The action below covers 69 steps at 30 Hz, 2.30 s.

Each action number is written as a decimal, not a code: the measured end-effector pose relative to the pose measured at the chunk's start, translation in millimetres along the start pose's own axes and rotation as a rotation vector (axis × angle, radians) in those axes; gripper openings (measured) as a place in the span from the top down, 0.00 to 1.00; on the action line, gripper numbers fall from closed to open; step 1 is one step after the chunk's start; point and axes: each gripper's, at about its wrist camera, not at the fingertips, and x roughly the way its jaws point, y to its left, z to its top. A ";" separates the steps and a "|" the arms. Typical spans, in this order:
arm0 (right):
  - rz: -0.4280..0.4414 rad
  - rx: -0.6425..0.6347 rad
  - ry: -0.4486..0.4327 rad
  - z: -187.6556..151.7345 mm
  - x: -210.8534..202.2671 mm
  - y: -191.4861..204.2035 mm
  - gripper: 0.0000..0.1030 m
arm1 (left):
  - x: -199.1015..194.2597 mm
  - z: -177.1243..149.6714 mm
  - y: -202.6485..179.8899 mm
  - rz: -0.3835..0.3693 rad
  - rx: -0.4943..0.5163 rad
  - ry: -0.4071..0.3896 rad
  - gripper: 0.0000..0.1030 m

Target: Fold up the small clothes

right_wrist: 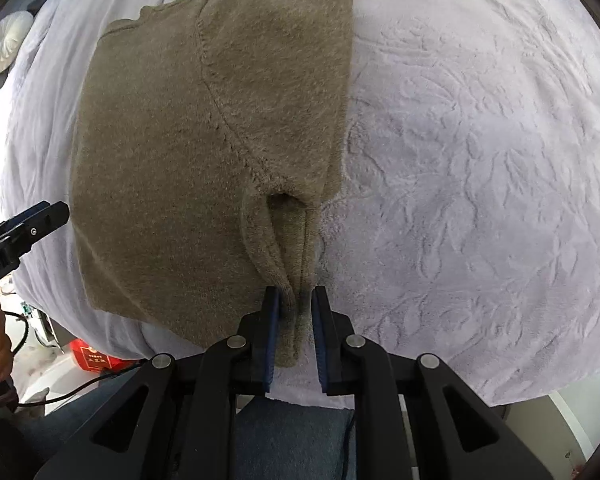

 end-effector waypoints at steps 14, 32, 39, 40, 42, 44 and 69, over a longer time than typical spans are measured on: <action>0.010 0.061 -0.105 13.2 -51.5 -20.2 0.83 | -19.9 4.2 -6.7 -0.013 -0.007 -0.076 0.35; -0.059 0.078 -0.261 38.5 -87.6 8.1 0.21 | -47.0 15.3 -12.0 0.030 -0.035 -0.106 0.00; -0.125 0.089 -0.306 37.6 -95.4 9.1 0.00 | -53.1 14.5 -15.9 0.070 -0.028 -0.134 0.00; -0.131 0.088 -0.310 37.1 -97.0 9.0 0.00 | -54.0 14.8 -15.7 0.074 -0.028 -0.138 0.00; -0.134 0.088 -0.317 37.5 -98.5 9.3 0.00 | -55.9 15.3 -15.6 0.082 -0.032 -0.145 0.00; -0.135 0.090 -0.320 37.6 -99.7 9.3 0.00 | -57.0 15.5 -15.8 0.085 -0.033 -0.149 0.00; -0.150 0.077 -0.345 35.3 -107.7 13.1 0.00 | -63.1 17.7 -16.7 0.119 -0.031 -0.171 0.00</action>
